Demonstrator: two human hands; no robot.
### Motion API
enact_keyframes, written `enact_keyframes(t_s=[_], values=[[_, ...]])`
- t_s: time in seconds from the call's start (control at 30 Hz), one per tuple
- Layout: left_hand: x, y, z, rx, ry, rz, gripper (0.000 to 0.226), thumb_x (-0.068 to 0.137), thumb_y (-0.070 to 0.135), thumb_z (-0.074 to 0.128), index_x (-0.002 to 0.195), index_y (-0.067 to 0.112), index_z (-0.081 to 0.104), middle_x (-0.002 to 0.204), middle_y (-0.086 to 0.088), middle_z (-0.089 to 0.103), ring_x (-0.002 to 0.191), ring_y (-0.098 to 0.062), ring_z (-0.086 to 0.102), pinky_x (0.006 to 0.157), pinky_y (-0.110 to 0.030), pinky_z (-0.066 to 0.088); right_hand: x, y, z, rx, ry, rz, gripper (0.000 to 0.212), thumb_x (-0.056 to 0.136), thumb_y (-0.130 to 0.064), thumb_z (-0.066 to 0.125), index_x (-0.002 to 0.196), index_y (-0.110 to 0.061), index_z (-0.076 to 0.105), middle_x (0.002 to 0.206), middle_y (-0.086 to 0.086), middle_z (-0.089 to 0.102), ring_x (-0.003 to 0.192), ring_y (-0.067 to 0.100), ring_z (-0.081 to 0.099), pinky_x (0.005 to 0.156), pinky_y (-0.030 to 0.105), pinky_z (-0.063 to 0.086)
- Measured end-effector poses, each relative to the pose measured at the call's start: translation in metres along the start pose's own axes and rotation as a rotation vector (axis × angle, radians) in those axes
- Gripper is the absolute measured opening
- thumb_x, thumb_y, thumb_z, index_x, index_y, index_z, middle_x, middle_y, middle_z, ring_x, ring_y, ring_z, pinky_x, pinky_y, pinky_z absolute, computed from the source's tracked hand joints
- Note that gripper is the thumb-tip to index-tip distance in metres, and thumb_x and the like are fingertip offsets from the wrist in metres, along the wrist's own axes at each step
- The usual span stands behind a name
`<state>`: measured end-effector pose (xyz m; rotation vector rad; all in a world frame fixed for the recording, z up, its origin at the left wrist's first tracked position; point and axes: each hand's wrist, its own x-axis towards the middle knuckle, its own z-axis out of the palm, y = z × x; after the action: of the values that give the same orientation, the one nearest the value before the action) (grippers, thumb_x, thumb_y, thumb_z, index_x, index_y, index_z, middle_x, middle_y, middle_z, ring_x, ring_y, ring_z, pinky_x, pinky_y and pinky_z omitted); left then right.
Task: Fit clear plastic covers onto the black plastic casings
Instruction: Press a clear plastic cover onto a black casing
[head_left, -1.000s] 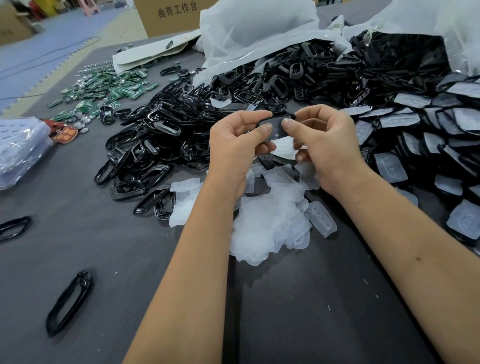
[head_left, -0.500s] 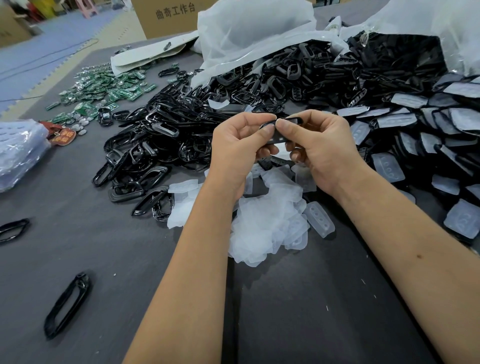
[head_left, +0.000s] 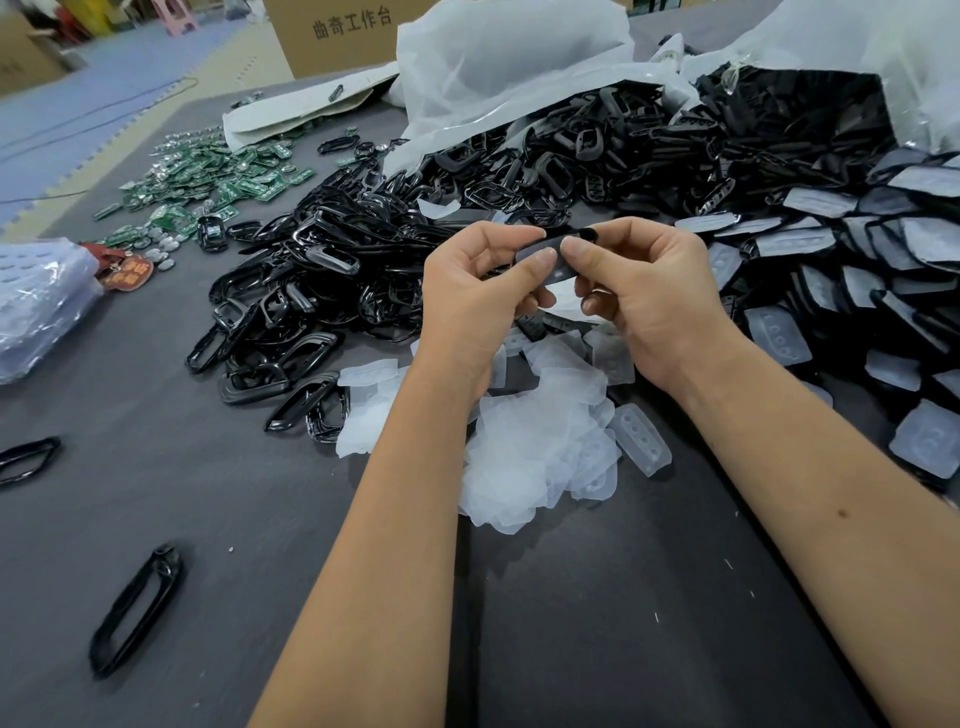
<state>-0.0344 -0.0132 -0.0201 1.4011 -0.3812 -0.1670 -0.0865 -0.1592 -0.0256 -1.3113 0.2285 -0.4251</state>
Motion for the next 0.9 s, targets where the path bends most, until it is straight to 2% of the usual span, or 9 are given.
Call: enact_keyframes(t_s=[0.2, 0.33, 0.5, 0.67, 0.9], values=[[0.0008, -0.0010, -0.0009, -0.016, 0.003, -0.014, 0.019, 0.089, -0.008, 0.068, 0.099, 0.008, 0.070, 0.075, -0.005, 0.072, 0.057, -0.018, 0.066, 0.057, -0.022, 0.052, 0.0004, 0.0002, 0.0017, -0.004, 0.024, -0.007, 0.001, 0.095, -0.003, 0.073, 0.094, -0.003, 0.072, 0.076, 0.009, 0.069, 0.060, 0.014, 0.062, 0.053, 0.022, 0.051], [0.0015, -0.0023, -0.0008, -0.008, 0.020, -0.013, 0.018, 0.089, -0.007, 0.069, 0.098, 0.008, 0.071, 0.075, -0.005, 0.072, 0.057, -0.017, 0.064, 0.057, -0.022, 0.052, -0.0002, 0.0001, 0.0038, -0.042, 0.004, -0.025, 0.007, 0.100, -0.006, 0.066, 0.096, -0.002, 0.071, 0.080, 0.010, 0.069, 0.061, 0.014, 0.063, 0.052, 0.022, 0.052], [0.0019, -0.0034, -0.0007, -0.027, 0.035, -0.015, 0.015, 0.089, -0.006, 0.071, 0.096, 0.008, 0.071, 0.079, -0.008, 0.073, 0.056, -0.017, 0.062, 0.056, -0.024, 0.051, -0.0039, 0.0022, 0.0055, -0.151, -0.036, -0.087, 0.011, 0.095, -0.007, 0.073, 0.102, 0.001, 0.073, 0.080, 0.005, 0.073, 0.062, 0.012, 0.065, 0.051, 0.026, 0.053], [0.0019, -0.0024, -0.0004, -0.024, 0.021, -0.012, 0.015, 0.090, -0.006, 0.071, 0.096, 0.008, 0.070, 0.080, -0.010, 0.073, 0.056, -0.016, 0.061, 0.056, -0.023, 0.050, -0.0037, 0.0017, 0.0058, -0.144, -0.014, -0.087, 0.003, 0.094, -0.006, 0.074, 0.094, -0.004, 0.072, 0.075, 0.004, 0.072, 0.058, 0.012, 0.064, 0.048, 0.025, 0.051], [0.0009, -0.0007, 0.0009, -0.022, 0.013, -0.018, 0.015, 0.091, -0.007, 0.070, 0.094, 0.007, 0.070, 0.075, -0.008, 0.072, 0.054, -0.015, 0.060, 0.055, -0.022, 0.049, -0.0023, 0.0008, 0.0057, -0.068, -0.016, -0.034, 0.010, 0.096, -0.005, 0.071, 0.086, -0.008, 0.072, 0.073, 0.005, 0.071, 0.056, 0.014, 0.061, 0.046, 0.024, 0.049]])
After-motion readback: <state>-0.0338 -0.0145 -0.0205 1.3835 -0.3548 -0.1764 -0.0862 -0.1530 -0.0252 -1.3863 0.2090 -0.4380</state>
